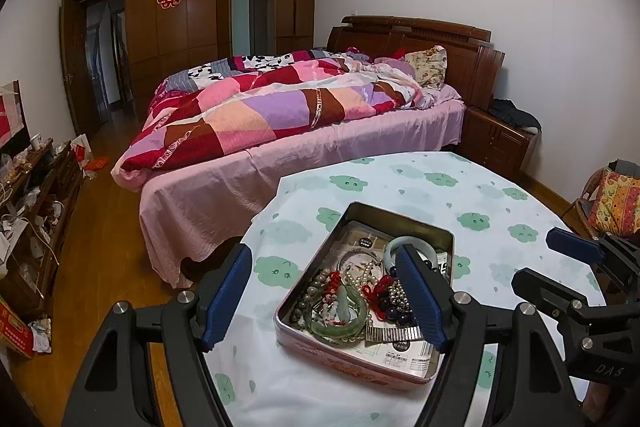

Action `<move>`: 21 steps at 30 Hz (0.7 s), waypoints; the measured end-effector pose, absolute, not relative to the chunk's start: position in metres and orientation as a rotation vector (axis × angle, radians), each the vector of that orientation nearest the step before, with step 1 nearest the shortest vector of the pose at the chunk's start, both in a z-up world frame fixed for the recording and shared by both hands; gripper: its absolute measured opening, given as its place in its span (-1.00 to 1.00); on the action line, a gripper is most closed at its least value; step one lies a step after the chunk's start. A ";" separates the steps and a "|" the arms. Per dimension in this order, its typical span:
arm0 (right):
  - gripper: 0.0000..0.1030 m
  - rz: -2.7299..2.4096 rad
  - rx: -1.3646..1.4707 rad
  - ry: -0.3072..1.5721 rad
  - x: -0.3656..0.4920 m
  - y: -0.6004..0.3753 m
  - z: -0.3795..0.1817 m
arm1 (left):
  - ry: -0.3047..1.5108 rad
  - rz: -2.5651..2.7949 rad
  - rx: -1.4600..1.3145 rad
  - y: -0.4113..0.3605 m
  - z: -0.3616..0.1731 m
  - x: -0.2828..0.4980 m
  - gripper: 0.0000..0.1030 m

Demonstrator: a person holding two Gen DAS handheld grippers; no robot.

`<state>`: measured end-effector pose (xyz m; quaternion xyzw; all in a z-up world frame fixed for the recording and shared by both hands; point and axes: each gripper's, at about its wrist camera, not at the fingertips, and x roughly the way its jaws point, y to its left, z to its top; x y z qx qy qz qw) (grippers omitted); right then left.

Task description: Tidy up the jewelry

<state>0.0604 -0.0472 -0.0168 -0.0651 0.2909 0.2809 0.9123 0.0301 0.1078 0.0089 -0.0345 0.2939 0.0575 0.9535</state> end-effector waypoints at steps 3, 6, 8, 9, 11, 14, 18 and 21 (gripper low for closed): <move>0.45 0.579 -0.135 0.600 0.060 -0.047 -0.017 | 0.598 0.117 -0.071 0.108 0.009 0.030 0.45; 0.45 0.579 -0.134 0.599 0.061 -0.047 -0.017 | 0.601 0.117 -0.068 0.107 0.009 0.030 0.45; 0.45 0.579 -0.133 0.600 0.061 -0.047 -0.017 | 0.603 0.119 -0.065 0.109 0.007 0.030 0.45; 0.45 0.580 -0.134 0.600 0.061 -0.047 -0.017 | 0.603 0.120 -0.065 0.109 0.006 0.030 0.45; 0.46 0.578 -0.135 0.600 0.060 -0.047 -0.017 | 0.606 0.120 -0.065 0.110 0.005 0.030 0.45; 0.46 0.579 -0.135 0.601 0.061 -0.047 -0.017 | 0.606 0.122 -0.065 0.110 0.005 0.029 0.45; 0.46 0.578 -0.133 0.600 0.061 -0.047 -0.017 | 0.606 0.124 -0.067 0.110 0.003 0.030 0.45; 0.46 0.578 -0.133 0.600 0.061 -0.047 -0.017 | 0.610 0.121 -0.069 0.111 0.002 0.030 0.45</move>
